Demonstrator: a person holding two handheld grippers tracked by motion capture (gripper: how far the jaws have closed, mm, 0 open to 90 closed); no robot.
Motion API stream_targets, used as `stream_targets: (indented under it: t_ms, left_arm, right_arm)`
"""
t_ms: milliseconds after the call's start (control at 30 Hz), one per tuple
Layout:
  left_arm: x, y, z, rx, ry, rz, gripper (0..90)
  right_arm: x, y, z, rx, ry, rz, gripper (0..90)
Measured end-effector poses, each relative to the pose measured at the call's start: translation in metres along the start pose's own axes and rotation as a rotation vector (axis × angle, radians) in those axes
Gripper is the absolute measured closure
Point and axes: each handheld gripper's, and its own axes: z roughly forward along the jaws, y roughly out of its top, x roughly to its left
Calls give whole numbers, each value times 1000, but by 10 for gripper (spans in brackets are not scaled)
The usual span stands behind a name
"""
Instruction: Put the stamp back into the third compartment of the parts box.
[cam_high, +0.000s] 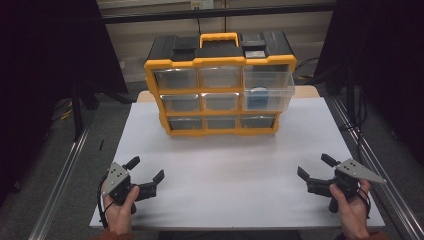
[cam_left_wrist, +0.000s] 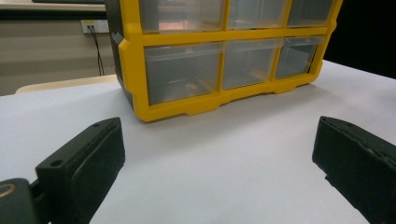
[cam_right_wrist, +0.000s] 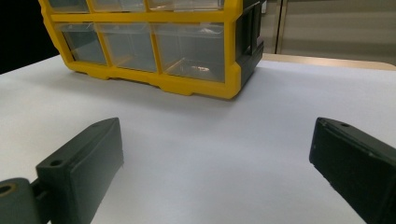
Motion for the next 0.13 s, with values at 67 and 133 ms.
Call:
stream_targets:
  t_ms: [67, 133]
  left_arm:
    - [0, 1, 0, 1, 5, 7, 27]
    - [0, 0, 0, 2, 2, 4, 28]
  right_arm:
    - [-1, 0, 0, 0, 0, -2, 29]
    - [-1, 0, 1, 2, 2, 2, 29]
